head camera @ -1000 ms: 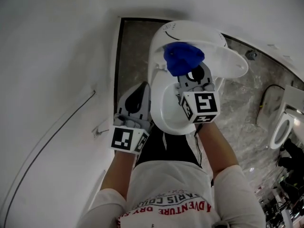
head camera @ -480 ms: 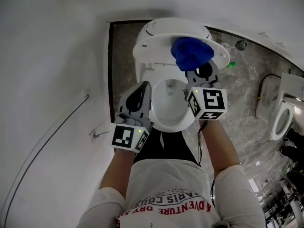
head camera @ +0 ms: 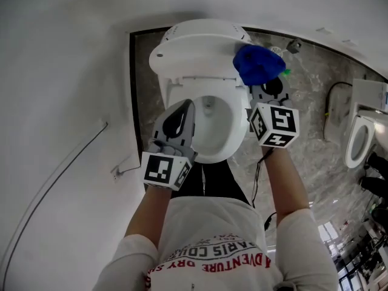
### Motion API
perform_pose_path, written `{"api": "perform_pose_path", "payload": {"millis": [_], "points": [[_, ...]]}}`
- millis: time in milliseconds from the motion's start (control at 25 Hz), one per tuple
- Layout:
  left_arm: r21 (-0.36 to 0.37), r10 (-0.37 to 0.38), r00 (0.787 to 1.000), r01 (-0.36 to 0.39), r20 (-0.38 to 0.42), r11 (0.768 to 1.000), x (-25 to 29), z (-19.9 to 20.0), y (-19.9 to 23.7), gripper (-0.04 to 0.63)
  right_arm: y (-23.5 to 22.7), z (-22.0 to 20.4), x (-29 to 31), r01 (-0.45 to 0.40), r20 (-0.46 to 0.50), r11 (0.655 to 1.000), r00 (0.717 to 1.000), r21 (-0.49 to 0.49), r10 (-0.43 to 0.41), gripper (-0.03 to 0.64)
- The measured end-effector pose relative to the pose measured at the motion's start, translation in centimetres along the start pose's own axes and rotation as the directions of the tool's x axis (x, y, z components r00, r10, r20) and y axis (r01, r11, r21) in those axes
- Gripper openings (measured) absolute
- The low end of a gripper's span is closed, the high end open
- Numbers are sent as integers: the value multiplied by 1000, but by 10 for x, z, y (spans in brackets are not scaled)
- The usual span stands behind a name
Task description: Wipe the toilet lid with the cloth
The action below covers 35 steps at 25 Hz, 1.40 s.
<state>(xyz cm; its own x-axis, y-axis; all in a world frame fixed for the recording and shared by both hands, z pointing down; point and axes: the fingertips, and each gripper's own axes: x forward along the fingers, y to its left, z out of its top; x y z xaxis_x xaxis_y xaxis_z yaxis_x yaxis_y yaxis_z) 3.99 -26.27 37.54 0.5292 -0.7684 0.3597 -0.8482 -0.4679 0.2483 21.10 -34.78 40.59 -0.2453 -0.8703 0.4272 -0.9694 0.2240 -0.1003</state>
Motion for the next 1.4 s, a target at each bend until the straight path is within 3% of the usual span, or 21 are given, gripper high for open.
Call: {"api": "perform_pose_path", "payload": {"millis": [400,560,720,1000,1200,1400], "points": [[-47,20,1000,-19,7,999,14,-18,-4,6,-26,-10,-35,74,-23,997,997,30,-73,87],[-71,55,998,-55,-6,996,8,-42,30,6,23,-34,-22,0,-45,1000,999,1,0,87],[-26,142,990,-142,-23,989,-7,-65,77,6,97,-72,18,-129,-81,992,988,10,130,87],[-90,178,983,-180,-34,979,-23,-104,146,6,208,-99,75,-302,-48,951,951,71,306,87],[-104,190,981,-194,-39,976,-31,-119,185,6,247,-114,105,-350,-38,935,935,66,353,87],[-108,188,981,-193,-55,975,-34,-126,199,6,241,-113,121,-303,-24,949,952,84,306,87]]}}
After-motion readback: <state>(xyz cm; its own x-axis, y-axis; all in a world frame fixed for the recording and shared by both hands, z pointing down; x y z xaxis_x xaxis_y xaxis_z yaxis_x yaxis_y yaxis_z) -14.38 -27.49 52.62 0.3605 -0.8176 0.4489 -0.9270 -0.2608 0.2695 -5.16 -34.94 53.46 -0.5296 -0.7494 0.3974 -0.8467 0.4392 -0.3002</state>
